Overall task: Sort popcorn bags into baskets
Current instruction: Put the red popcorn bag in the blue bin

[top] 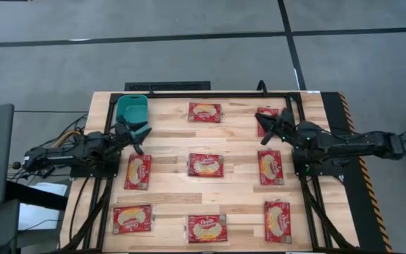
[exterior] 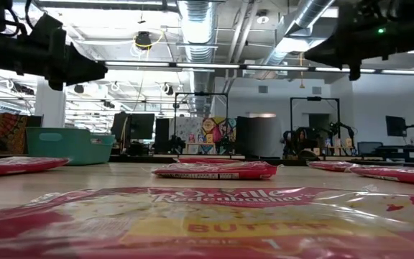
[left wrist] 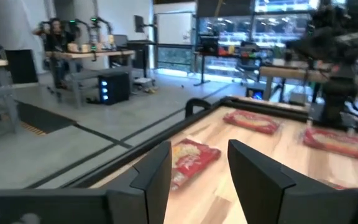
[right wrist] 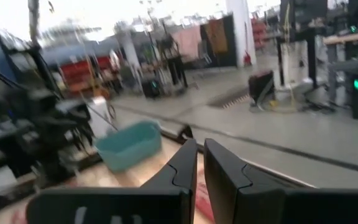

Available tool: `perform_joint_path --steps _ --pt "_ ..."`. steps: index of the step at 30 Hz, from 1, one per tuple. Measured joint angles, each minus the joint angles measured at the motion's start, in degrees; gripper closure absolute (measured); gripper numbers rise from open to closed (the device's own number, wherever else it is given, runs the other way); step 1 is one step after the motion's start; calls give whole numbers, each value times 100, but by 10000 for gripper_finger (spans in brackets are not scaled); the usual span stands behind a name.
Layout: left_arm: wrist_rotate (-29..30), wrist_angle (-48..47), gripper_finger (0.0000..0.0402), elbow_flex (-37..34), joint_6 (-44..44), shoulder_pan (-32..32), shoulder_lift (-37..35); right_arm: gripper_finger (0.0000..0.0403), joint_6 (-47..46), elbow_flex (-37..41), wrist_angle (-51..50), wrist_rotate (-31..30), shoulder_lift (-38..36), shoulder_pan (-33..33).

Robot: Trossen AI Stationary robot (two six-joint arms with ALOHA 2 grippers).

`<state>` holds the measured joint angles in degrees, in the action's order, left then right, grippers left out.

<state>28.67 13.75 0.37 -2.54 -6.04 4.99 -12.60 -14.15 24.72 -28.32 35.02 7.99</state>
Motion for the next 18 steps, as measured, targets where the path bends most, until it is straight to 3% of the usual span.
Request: perform_joint_path --steps 9,18 --pt "40 205 187 86 131 -59 602 334 -92 -298 -130 -13 766 146" --pt "134 282 166 295 531 -181 1416 217 -276 -300 131 -17 1019 404"
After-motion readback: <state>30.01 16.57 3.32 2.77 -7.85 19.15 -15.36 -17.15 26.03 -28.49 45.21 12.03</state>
